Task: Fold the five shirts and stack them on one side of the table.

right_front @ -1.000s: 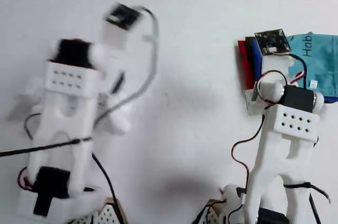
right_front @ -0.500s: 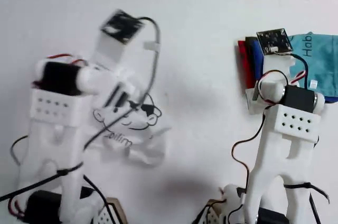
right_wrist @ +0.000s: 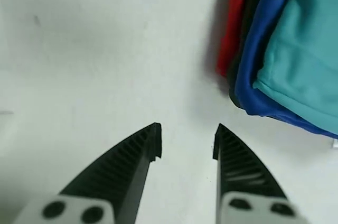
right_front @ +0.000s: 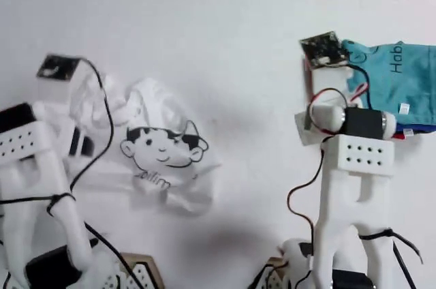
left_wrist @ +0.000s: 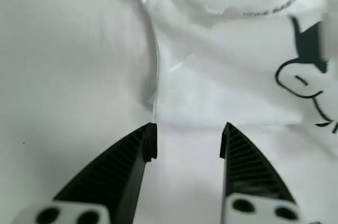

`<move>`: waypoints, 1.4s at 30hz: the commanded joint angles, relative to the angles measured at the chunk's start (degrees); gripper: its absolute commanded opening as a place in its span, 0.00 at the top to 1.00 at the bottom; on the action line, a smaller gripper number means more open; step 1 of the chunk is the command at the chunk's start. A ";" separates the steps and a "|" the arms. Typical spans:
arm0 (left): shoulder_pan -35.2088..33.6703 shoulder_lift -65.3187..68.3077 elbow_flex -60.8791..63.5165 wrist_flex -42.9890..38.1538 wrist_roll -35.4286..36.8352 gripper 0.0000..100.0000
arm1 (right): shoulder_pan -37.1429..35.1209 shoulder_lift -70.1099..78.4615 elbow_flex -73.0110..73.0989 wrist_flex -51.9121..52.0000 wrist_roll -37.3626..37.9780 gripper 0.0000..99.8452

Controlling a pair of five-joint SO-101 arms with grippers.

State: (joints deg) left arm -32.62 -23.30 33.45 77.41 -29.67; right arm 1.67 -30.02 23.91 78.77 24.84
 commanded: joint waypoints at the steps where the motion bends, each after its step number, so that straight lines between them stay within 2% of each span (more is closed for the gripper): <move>1: -4.57 -1.58 4.97 -5.71 -3.60 0.78 | -2.86 -2.07 -0.62 -0.66 -0.53 0.84; 5: -8.62 -1.49 9.36 -13.19 -5.63 0.78 | -4.62 -2.15 -0.62 0.84 -0.53 0.84; 9: -9.05 -1.49 14.46 -19.16 -7.21 0.78 | -4.88 -2.15 -0.70 1.63 -0.53 0.84; 15: -3.25 -1.49 20.97 -22.68 -7.21 0.78 | -4.97 -2.15 -0.70 2.51 -0.62 0.84; 24: 4.57 -1.49 21.05 -22.33 -5.63 0.79 | -4.97 -2.15 -0.70 4.09 -0.62 0.84; 27: 7.47 -1.76 20.97 -20.57 -5.54 0.83 | -4.97 -2.15 -0.70 4.09 -0.62 0.84; 30: 10.20 -1.93 20.88 -18.90 -3.69 0.98 | -4.97 -2.15 -0.70 4.09 -0.62 0.84; 36: 13.89 -2.11 16.31 -13.45 -1.58 0.97 | -4.97 -2.15 -0.62 4.09 -0.70 0.84; 42: 17.23 -2.11 -3.91 4.92 2.02 0.97 | -4.97 -2.15 -0.53 4.00 -0.70 0.84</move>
State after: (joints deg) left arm -17.14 -23.30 41.01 73.10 -29.23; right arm -2.90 -30.02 23.91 82.37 24.66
